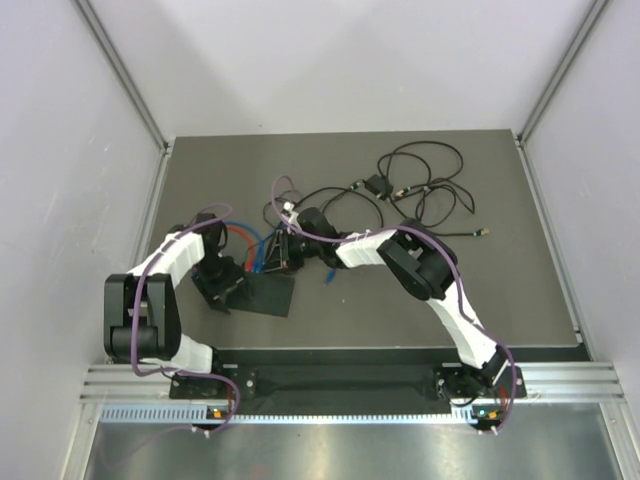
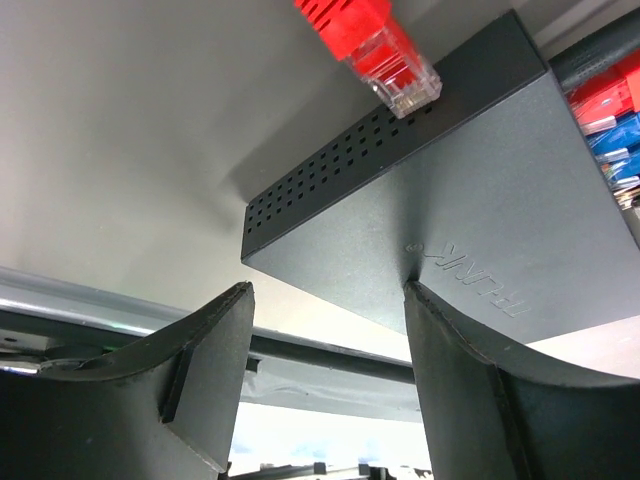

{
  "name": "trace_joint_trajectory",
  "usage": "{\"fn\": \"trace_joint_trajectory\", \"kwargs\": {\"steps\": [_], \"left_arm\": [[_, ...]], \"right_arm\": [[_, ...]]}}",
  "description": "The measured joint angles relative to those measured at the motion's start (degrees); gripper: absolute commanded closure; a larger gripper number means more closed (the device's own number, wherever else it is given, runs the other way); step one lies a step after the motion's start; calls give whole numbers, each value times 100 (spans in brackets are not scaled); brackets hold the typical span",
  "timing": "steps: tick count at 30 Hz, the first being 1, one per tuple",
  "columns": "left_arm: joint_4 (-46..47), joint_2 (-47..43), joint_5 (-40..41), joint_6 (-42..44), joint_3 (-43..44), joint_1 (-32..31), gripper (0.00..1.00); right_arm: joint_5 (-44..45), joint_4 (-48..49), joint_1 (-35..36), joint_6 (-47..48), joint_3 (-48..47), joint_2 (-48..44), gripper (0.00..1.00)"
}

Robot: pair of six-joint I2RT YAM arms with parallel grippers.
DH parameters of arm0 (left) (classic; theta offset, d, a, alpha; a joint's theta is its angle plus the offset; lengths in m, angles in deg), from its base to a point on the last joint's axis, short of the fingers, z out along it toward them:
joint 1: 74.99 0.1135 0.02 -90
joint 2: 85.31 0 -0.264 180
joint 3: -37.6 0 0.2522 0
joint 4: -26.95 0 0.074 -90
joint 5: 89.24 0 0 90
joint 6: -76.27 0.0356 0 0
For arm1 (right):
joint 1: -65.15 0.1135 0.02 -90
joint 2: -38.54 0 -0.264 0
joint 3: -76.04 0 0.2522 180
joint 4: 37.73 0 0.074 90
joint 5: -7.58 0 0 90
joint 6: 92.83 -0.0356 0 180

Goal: Pull the plug from the switch port

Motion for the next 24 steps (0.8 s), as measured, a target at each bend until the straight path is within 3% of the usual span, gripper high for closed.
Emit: {"fn": "trace_joint_trajectory", "kwargs": {"steps": [8,18,21,24], "left_arm": [[85,72,7,-44,61,-76,33],[144,92,39,-133,98,-151,33],[223,107,35,-166,114,-190,33],[249,107,33,-179,118,-201,33]], "right_arm": [[186,-798,11,852,-337,-122,100],[-575,302,-302,-1434,-243,345,100],[-588,201,-361,-1456,-269,363,100],[-570,-319,-361,-767,-538,343,100]]}}
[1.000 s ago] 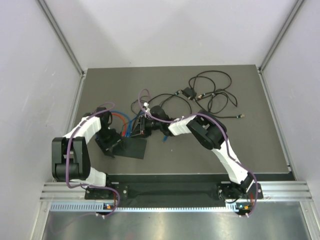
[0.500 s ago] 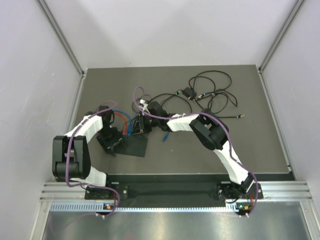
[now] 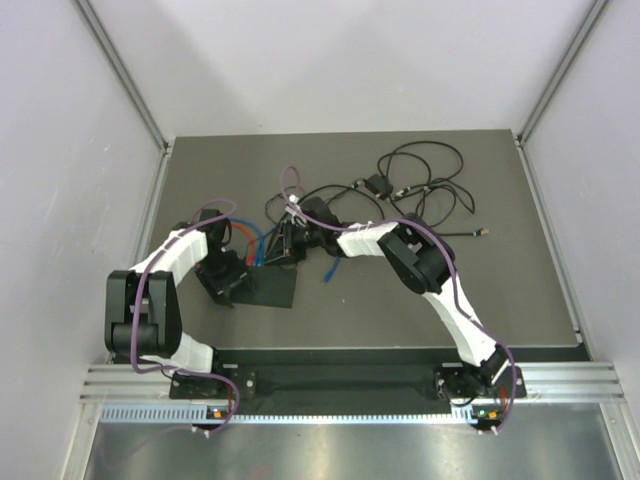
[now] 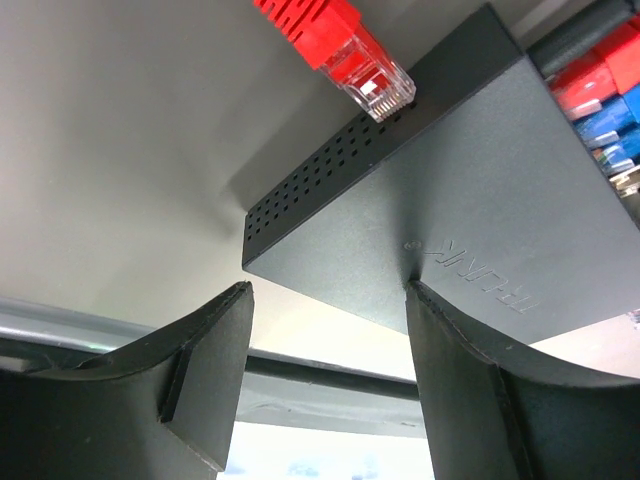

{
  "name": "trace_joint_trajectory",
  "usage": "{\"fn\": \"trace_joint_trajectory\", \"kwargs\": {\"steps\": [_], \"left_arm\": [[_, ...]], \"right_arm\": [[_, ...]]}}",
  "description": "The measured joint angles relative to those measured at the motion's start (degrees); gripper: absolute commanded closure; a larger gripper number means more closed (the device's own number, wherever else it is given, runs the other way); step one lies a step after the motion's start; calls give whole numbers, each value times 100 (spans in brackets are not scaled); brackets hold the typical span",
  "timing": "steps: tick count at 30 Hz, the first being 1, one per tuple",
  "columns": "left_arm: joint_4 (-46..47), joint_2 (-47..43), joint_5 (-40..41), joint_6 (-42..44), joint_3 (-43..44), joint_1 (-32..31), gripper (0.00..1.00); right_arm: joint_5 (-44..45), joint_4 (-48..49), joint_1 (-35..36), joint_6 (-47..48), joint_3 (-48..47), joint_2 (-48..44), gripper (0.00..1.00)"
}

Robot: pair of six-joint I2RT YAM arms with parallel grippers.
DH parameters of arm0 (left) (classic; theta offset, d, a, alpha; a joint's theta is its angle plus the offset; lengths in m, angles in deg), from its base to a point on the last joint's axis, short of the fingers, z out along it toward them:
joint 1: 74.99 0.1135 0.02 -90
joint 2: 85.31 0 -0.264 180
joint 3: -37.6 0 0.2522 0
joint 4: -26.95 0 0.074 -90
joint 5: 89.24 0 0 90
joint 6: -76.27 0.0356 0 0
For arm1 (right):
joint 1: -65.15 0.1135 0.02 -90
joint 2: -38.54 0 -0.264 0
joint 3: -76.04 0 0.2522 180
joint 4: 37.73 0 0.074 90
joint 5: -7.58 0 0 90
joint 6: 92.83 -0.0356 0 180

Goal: Pull the plug from the switch port

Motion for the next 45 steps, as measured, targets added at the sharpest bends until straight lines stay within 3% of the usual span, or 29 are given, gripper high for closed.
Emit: {"fn": "trace_joint_trajectory", "kwargs": {"steps": [5,7,17,25,30,38,45], "left_arm": [[68,0,-11,-17,0,-9,33],[74,0,-15,-17,0,-9,33],[85,-15,-15,-15,-2,-28,33],[94,-35,-7,-15,-13,-35,33],[94,-37,4,-15,-13,-46,33],[101,-55,33,-15,-17,-72,33],[114,-74,59,-15,-28,-92,33]], "right_arm": [[326,-678,92,1261,-247,-164,100],[323,-695,94,1414,-240,-186,92],[-415,426,-155,450,-81,160,62],[-612,400,-317,481,-245,177,64],[-557,162,-297,815,-308,160,49],[-197,-1582,-310,2116,-955,-136,48],[-330,-2131,-280,1963,-1034,-234,50]]}}
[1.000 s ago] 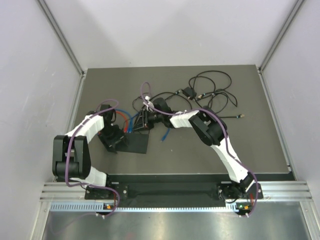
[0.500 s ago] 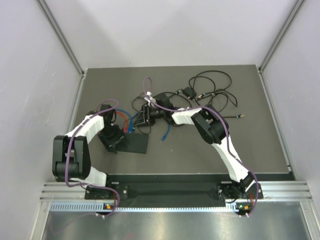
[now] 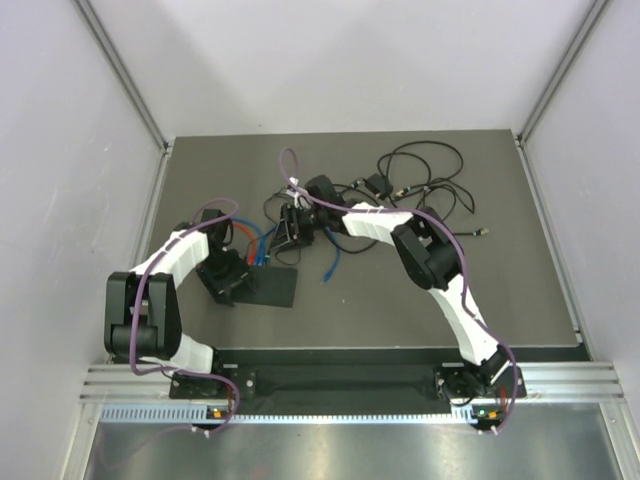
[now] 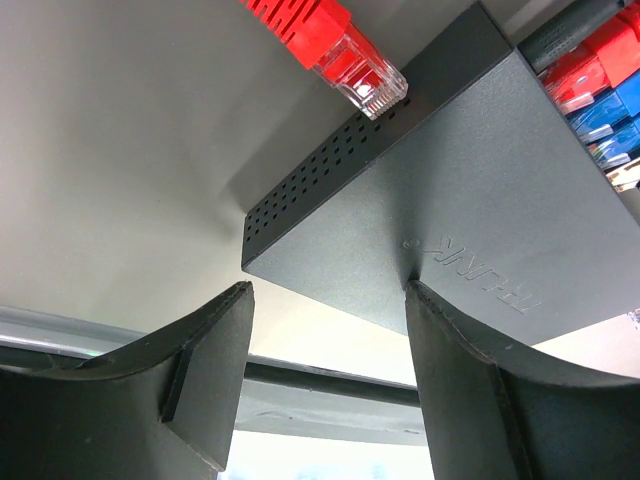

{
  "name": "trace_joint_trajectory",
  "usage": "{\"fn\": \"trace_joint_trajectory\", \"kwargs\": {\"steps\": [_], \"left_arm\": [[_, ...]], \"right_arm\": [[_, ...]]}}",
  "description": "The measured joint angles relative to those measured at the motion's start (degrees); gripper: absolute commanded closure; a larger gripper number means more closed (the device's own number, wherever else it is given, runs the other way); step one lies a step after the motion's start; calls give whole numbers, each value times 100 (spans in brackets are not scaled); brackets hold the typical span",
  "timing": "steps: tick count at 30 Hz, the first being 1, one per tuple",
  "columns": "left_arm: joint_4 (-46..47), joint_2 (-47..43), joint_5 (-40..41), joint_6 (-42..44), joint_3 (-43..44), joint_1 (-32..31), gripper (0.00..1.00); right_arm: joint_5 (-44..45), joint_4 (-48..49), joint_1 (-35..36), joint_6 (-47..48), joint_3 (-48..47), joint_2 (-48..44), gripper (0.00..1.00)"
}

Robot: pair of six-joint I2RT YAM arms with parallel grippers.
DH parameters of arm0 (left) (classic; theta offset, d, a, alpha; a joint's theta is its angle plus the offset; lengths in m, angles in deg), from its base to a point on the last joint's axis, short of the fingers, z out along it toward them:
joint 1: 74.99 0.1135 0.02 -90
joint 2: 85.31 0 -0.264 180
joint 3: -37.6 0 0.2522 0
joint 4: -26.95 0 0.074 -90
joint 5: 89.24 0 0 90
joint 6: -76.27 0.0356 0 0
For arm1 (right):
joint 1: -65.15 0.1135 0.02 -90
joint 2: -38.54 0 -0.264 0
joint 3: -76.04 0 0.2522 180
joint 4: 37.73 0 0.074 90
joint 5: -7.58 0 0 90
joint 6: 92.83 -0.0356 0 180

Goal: Pull the plug from the switch port

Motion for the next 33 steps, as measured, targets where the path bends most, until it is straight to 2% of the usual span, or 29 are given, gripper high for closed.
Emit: {"fn": "trace_joint_trajectory", "kwargs": {"steps": [12,33], "left_arm": [[0,-4,11,0,0,-11,34],[22,-42,90,0,-15,-74,33]], "right_arm": [[-251,-57,415,-439,-262,87,51],[-63,269,411,-621,131,271,59]]}}
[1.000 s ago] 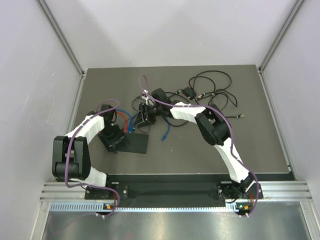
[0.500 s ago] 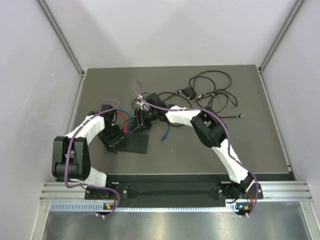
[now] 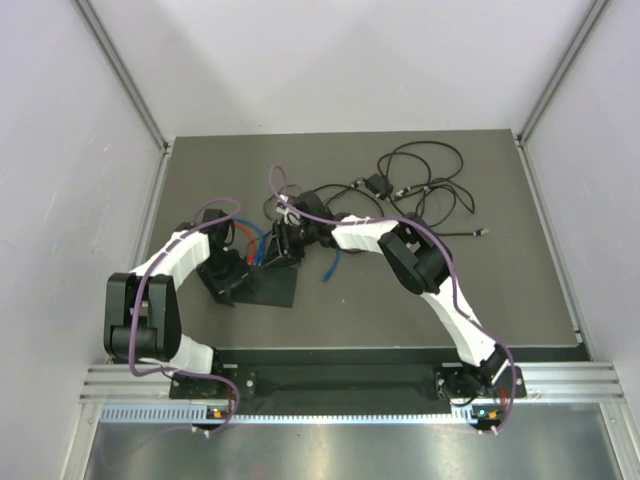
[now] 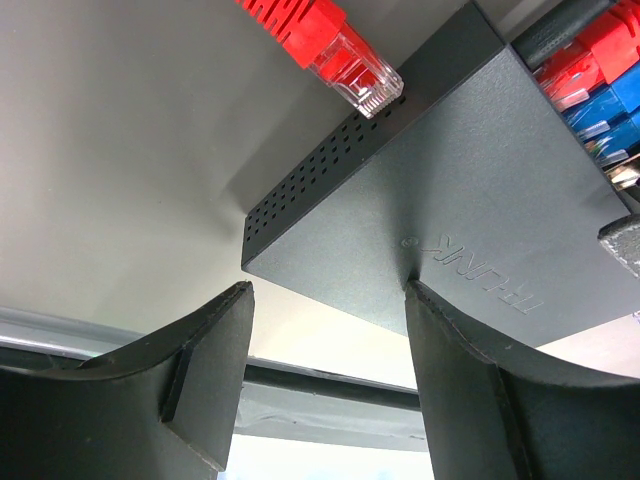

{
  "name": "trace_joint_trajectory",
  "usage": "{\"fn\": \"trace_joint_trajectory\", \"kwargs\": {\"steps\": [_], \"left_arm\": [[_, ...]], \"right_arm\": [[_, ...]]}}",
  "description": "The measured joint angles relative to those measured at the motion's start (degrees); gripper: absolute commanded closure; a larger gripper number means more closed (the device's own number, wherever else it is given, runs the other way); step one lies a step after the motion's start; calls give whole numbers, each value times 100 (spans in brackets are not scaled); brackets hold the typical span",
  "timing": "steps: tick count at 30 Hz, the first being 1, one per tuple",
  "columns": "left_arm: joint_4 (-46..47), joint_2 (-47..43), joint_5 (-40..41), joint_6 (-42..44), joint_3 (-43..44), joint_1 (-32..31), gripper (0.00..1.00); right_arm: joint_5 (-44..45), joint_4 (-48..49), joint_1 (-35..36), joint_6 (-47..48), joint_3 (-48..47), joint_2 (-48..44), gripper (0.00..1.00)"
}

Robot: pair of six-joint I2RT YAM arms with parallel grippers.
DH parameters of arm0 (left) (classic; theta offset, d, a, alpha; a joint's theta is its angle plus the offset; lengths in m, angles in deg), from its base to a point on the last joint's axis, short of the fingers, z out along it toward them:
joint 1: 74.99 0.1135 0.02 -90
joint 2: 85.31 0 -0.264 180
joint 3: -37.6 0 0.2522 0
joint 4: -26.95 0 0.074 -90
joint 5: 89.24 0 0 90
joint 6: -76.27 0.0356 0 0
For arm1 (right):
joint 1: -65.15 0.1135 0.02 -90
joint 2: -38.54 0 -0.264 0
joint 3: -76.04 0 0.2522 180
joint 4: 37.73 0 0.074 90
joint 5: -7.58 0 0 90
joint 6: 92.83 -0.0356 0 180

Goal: Pull the plug from the switch port

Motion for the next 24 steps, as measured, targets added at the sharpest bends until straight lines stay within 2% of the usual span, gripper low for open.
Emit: {"fn": "trace_joint_trajectory", "kwargs": {"steps": [9,17,24], "left_arm": [[0,-9,11,0,0,-13,33],[0,-20,37,0,-2,-33,33],[0,-22,52,0,-2,-46,33]], "right_arm": [[-98,728,-15,-387,114,149,65],[-192,2033,-109,-1193,791,149,68],[-249,2212,-140,-1384,850,181,74]]}}
